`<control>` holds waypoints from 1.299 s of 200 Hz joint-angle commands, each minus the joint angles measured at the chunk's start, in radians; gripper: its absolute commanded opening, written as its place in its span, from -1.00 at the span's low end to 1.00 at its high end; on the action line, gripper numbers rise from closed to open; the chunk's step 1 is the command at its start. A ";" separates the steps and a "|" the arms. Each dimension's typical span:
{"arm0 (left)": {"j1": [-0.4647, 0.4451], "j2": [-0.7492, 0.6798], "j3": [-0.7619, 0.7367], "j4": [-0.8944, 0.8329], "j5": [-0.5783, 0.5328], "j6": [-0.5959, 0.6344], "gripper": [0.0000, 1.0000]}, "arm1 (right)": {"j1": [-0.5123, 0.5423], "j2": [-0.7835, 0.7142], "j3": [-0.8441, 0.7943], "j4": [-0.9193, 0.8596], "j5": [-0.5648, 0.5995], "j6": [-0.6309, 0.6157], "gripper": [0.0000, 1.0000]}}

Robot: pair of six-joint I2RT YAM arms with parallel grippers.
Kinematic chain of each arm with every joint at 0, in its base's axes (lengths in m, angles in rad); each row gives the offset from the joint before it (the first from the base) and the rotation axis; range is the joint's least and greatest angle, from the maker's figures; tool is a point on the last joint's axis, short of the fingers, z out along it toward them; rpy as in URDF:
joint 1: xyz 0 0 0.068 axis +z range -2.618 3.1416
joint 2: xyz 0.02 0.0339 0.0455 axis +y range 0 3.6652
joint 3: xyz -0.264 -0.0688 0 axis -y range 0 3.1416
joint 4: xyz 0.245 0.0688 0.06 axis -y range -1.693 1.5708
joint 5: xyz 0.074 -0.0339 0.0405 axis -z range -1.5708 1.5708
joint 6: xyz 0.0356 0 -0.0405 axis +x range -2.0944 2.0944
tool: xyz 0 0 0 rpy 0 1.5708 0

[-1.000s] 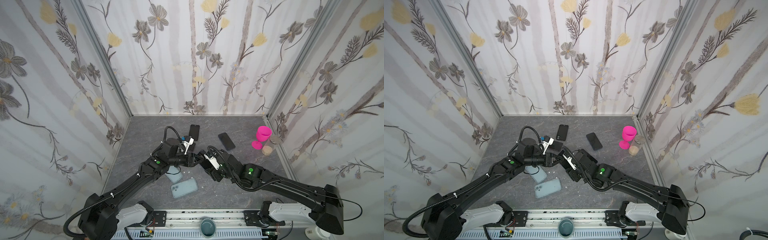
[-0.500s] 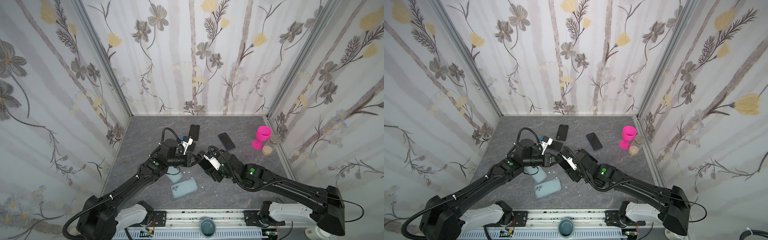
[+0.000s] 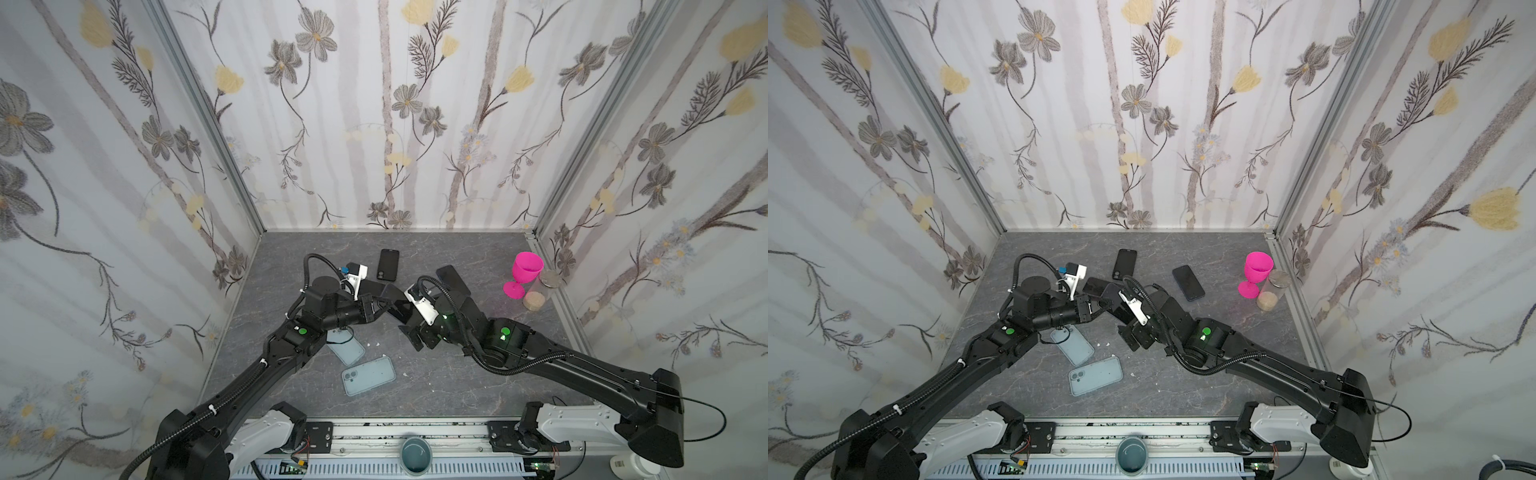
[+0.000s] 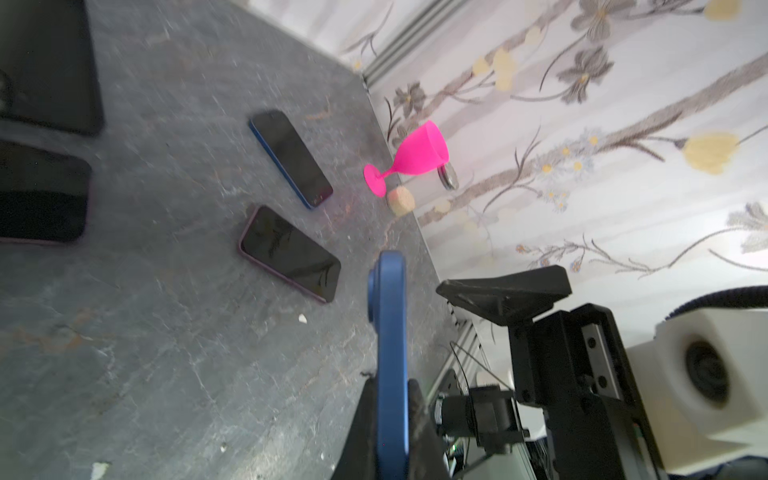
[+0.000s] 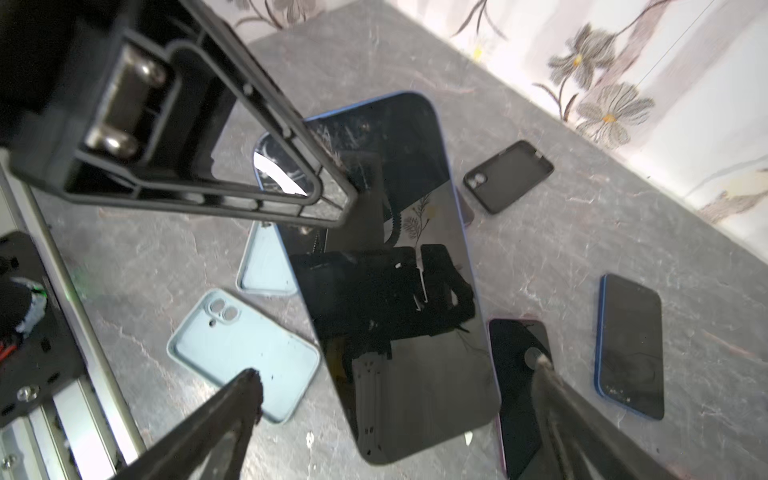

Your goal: Put the phone into the phone case

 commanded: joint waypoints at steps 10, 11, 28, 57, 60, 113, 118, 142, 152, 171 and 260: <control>0.087 -0.045 0.003 0.188 -0.105 -0.050 -1.00 | -0.034 0.016 0.102 0.178 0.019 0.000 0.99; 0.090 -0.047 0.003 0.193 -0.106 -0.051 -1.00 | -0.035 0.017 0.105 0.186 0.018 0.001 0.99; 0.134 -0.062 0.009 0.264 -0.128 -0.063 -1.00 | -0.078 0.025 0.147 0.317 -0.012 0.032 0.99; 0.182 -0.062 0.062 0.354 -0.188 -0.052 -1.00 | -0.185 0.049 0.192 0.536 -0.090 0.186 1.00; 0.186 -0.060 0.066 0.364 -0.194 -0.051 -1.00 | -0.211 0.053 0.196 0.552 -0.102 0.203 0.98; 0.226 -0.052 0.068 0.617 -0.201 -0.080 -1.00 | -0.325 0.063 0.185 0.674 -0.205 0.386 0.90; 0.226 -0.053 0.060 0.655 -0.186 -0.086 -1.00 | -0.329 0.054 0.169 0.692 -0.231 0.400 0.88; 0.228 -0.057 0.034 0.828 -0.090 -0.111 -1.00 | -0.347 0.020 0.106 0.757 -0.377 0.429 0.66; 0.227 -0.058 0.030 0.873 -0.048 -0.111 -1.00 | -0.350 0.012 0.088 0.787 -0.446 0.439 0.61; 0.227 -0.056 0.017 0.941 -0.006 -0.150 -1.00 | -0.352 0.011 0.067 0.853 -0.580 0.461 0.59; 0.228 -0.048 -0.055 1.179 0.118 -0.280 -1.00 | -0.351 0.120 0.066 1.033 -0.877 0.601 0.33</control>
